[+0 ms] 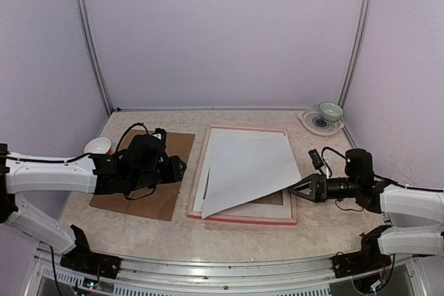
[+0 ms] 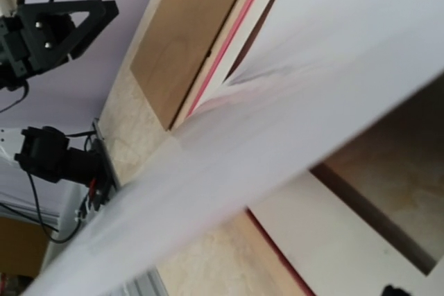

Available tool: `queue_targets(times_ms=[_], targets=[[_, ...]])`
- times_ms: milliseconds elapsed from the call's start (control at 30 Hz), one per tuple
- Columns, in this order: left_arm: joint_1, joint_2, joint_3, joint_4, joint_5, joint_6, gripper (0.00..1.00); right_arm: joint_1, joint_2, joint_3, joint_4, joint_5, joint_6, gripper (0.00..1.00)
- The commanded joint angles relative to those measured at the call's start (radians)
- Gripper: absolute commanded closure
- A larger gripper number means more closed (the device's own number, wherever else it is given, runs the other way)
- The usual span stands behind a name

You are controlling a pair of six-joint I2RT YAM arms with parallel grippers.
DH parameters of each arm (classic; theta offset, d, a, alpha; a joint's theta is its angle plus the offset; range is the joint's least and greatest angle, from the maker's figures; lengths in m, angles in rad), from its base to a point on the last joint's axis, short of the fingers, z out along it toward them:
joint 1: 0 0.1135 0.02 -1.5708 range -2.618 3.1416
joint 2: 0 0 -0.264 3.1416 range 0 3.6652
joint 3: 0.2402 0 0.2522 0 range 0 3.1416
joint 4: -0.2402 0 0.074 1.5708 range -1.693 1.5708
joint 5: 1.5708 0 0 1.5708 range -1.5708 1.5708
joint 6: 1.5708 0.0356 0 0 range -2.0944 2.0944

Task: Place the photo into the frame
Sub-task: Place the photo on the mat board.

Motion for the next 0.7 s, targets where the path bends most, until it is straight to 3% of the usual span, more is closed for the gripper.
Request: queue_targets(times_ms=[0, 667], targets=[[-0.006, -0.022, -0.014, 0.009, -0.014, -0.007, 0.47, -0.030, -0.050, -0.045, 0.073, -0.044, 0.049, 0.01], [-0.012, -0.029, -0.054, 0.033, -0.009, -0.020, 0.47, -0.080, -0.154, -0.206, 0.208, -0.019, 0.204, 0.01]])
